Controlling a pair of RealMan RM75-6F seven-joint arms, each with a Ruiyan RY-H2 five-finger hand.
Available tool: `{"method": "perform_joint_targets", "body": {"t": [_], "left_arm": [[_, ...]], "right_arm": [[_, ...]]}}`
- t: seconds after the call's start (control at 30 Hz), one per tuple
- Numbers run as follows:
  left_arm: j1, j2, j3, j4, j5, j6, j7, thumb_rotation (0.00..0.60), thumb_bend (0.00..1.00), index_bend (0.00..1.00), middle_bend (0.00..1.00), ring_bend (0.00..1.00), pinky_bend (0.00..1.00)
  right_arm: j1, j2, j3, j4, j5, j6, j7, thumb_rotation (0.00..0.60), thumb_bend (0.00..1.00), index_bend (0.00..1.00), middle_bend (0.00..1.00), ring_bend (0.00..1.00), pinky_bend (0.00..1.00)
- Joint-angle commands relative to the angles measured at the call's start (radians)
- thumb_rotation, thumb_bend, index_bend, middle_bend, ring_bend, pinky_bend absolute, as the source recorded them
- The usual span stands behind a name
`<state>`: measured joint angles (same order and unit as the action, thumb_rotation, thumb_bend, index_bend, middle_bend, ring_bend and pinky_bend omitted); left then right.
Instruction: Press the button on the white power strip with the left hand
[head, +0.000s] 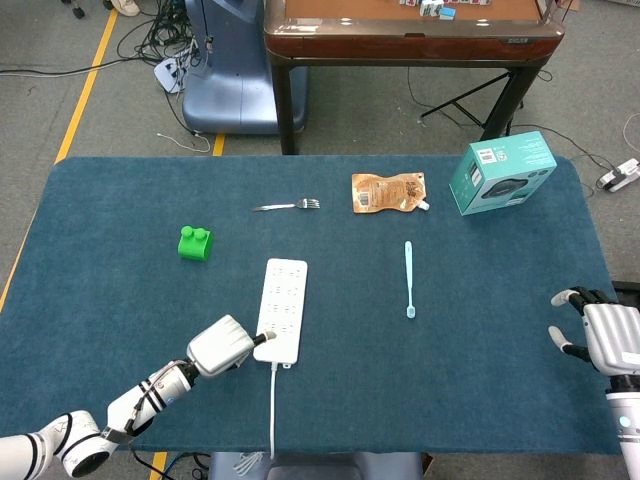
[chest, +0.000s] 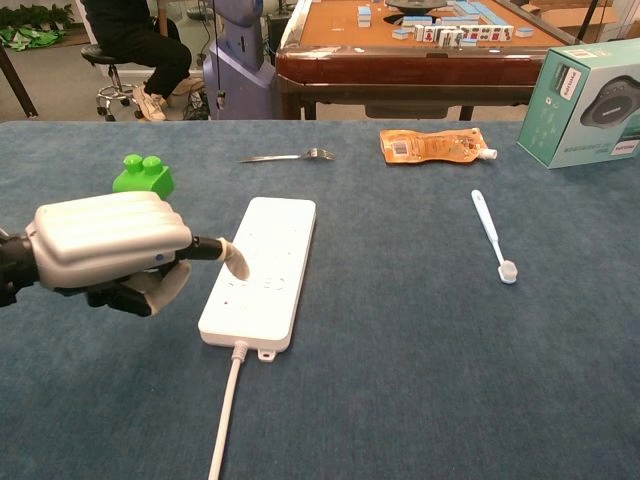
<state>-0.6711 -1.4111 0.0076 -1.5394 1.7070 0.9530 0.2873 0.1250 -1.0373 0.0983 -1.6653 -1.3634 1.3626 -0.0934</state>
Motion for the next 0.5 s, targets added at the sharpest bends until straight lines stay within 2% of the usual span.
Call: {"method": "perform_joint_targets", "body": {"t": [0.03,0.5], "left_arm": [[-0.001,-0.007,0.009,0.006,-0.002,-0.002,0.001,0.600,0.87,0.29,1.00,1.00,1.00],[-0.016,-0.041,0.027,0.035,-0.002,0.004,0.007,0.600,0.87,0.30,1.00,1.00,1.00]], "right_arm": [[0.004,-0.003,0.000,0.001,0.000,-0.005,-0.004,0.600,0.23,0.42,0.38,0.35,0.54],[0.007,-0.009,-0.006,0.009,0.002,-0.012,0.001,0.600,0.23,0.42,0.38,0.35,0.54]]}}
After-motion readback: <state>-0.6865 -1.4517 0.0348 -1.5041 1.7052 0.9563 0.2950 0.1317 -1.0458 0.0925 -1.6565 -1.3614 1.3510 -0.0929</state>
